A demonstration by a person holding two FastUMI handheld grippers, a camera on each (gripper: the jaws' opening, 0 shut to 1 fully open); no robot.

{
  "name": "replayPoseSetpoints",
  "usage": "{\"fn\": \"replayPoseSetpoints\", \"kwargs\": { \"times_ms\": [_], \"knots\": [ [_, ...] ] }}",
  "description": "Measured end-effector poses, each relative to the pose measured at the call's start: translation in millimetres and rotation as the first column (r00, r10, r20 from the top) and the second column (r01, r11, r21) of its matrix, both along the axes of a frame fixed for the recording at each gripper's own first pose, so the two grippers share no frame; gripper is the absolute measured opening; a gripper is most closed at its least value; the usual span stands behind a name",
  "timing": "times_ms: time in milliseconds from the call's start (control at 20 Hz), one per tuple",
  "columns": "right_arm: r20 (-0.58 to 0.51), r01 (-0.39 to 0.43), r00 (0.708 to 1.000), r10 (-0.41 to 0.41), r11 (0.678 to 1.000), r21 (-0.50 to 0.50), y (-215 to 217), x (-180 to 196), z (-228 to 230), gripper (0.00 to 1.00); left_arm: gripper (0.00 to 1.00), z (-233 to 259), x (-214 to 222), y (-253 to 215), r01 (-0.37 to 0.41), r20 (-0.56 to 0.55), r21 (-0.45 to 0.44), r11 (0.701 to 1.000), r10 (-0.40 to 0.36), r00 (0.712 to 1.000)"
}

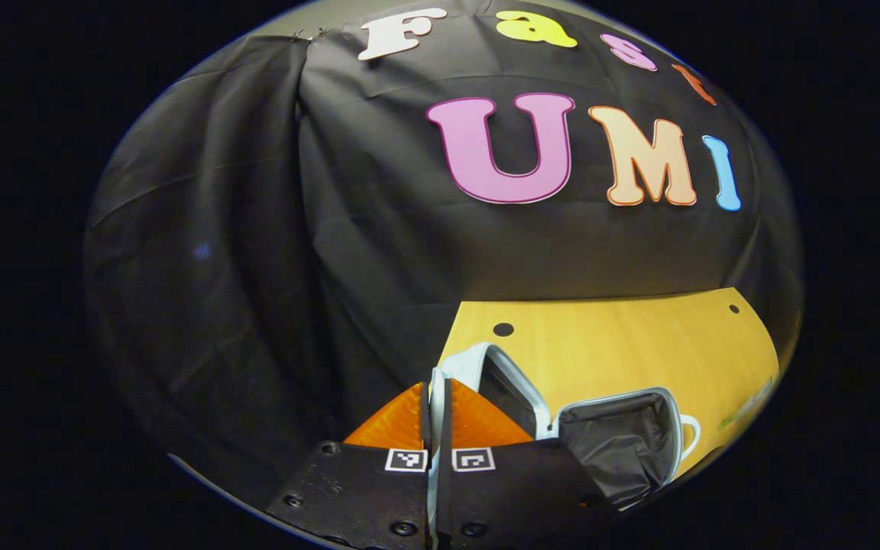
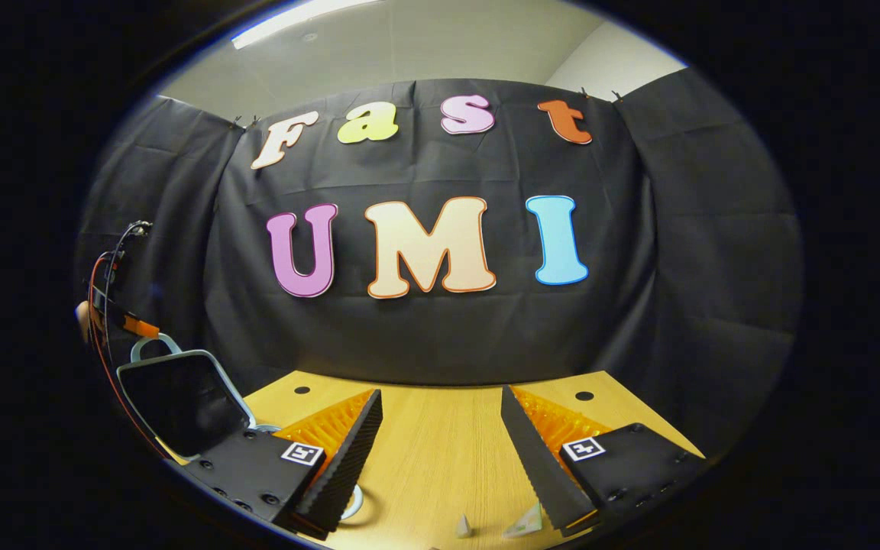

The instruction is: First open the suitcase, pack the skin care products into it, and then close the suitcase.

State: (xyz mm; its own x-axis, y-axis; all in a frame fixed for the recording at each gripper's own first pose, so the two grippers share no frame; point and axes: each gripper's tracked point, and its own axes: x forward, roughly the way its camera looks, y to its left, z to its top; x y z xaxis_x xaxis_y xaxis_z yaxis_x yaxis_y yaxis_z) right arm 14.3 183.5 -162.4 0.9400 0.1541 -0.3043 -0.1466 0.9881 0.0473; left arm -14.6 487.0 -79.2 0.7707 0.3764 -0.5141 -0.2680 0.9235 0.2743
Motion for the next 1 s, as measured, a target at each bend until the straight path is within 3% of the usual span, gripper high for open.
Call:
{"fn": "replayPoseSetpoints", "kwargs": {
  "times_ms": [500,600,650,850,1000],
  "knots": [
    [-0.007,0.026,1.0,-0.026,0.999,-0.036,7,-5,-4,0.97,0.0,-50,-25,85,-0.128,-0.018,-0.008,0.992,0.128,0.992],
    [-0.001,0.023,1.0,-0.023,0.999,-0.037,7,-6,-3,0.98,0.05,-49,-25,92,-0.13,0.014,-0.012,0.991,0.13,0.991],
    [0.002,0.023,1.0,-0.023,0.999,-0.042,6,-6,-4,0.97,0.11,-44,-20,86,-0.115,0.053,-0.033,0.993,0.116,0.992],
    [0.021,0.027,0.999,-0.026,0.999,-0.038,2,-6,2,0.98,0.94,-9,-4,69,-0.126,0.212,-0.006,0.992,0.124,0.969],
    [0.054,0.042,0.998,-0.04,0.998,-0.05,-10,-2,11,0.98,0.94,27,-2,34,-0.117,0.379,-0.011,0.993,0.113,0.918]
  ]
}}
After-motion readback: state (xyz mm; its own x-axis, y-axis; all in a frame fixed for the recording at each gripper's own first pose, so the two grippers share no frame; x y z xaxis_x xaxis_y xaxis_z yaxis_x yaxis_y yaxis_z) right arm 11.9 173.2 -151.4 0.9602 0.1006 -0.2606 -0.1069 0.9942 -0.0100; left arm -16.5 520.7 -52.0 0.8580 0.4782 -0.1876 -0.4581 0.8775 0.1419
